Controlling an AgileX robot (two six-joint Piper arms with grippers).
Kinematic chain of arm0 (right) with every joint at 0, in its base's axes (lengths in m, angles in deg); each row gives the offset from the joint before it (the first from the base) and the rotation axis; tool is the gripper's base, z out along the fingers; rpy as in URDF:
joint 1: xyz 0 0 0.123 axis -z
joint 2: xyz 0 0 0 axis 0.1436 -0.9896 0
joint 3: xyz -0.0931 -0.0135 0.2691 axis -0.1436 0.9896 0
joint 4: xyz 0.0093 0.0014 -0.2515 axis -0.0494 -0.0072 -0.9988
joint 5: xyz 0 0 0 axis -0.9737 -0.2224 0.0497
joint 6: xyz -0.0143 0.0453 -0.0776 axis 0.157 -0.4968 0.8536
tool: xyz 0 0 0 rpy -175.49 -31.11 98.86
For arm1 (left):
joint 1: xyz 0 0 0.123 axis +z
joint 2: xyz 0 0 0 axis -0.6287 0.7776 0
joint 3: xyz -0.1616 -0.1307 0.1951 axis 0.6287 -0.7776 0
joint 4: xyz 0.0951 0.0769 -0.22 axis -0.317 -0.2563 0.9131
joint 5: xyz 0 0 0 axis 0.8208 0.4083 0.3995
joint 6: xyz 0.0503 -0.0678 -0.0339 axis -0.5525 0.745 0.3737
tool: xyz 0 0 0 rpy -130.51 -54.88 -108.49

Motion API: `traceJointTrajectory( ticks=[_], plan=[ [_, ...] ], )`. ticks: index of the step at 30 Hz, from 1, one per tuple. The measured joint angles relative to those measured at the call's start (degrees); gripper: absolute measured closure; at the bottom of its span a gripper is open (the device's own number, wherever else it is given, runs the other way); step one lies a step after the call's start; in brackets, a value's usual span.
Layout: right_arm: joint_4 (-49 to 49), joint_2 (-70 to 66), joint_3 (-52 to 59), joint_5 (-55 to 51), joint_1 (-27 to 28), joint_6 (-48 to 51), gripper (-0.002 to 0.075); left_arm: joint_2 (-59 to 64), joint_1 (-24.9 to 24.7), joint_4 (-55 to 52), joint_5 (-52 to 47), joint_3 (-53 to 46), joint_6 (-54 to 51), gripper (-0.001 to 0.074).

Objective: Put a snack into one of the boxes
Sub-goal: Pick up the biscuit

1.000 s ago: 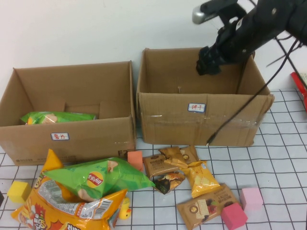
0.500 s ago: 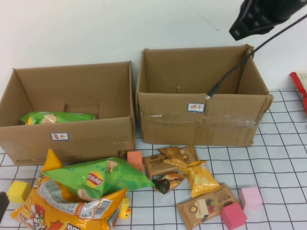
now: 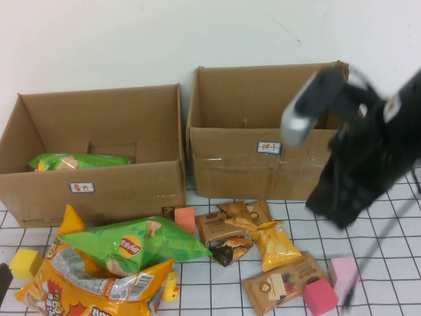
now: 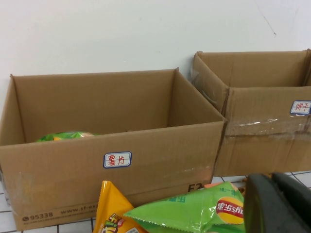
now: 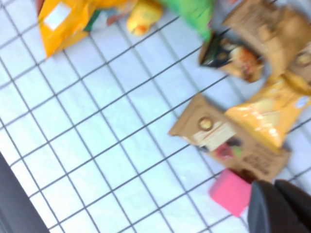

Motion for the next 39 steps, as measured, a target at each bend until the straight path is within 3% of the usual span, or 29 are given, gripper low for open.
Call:
traceJointTrajectory(
  ticks=[7, 20, 32, 35, 39],
  plan=[
    [0.05, -2.52, 7.44, 8.06, -1.74, 0.9, 0.0727, 0.0, 0.0, 0.0, 0.0, 0.0, 0.0, 0.0736],
    [0.74, -15.17, 4.41, 15.47, -2.09, 2.97, 0.0727, 0.0, 0.0, -0.26, 0.0, 0.0, -0.12, 0.0736],
    [-7.19, -26.33, -4.77, 22.59, -4.54, -18.44, 0.072, 0.0, 0.0, -0.73, 0.0, 0.0, -0.73, 0.0736],
    [-6.14, -27.64, -5.13, 24.97, -4.54, -19.9, 0.0652, 0.0, 0.0, -0.73, 0.0, 0.0, -0.96, 0.0736],
    [-0.42, -28.84, -5.15, 29.9, -4.54, -20.29, 0.0434, 0.0, 0.0, -0.73, 0.0, 0.0, -1.23, 0.0736]
  ],
)
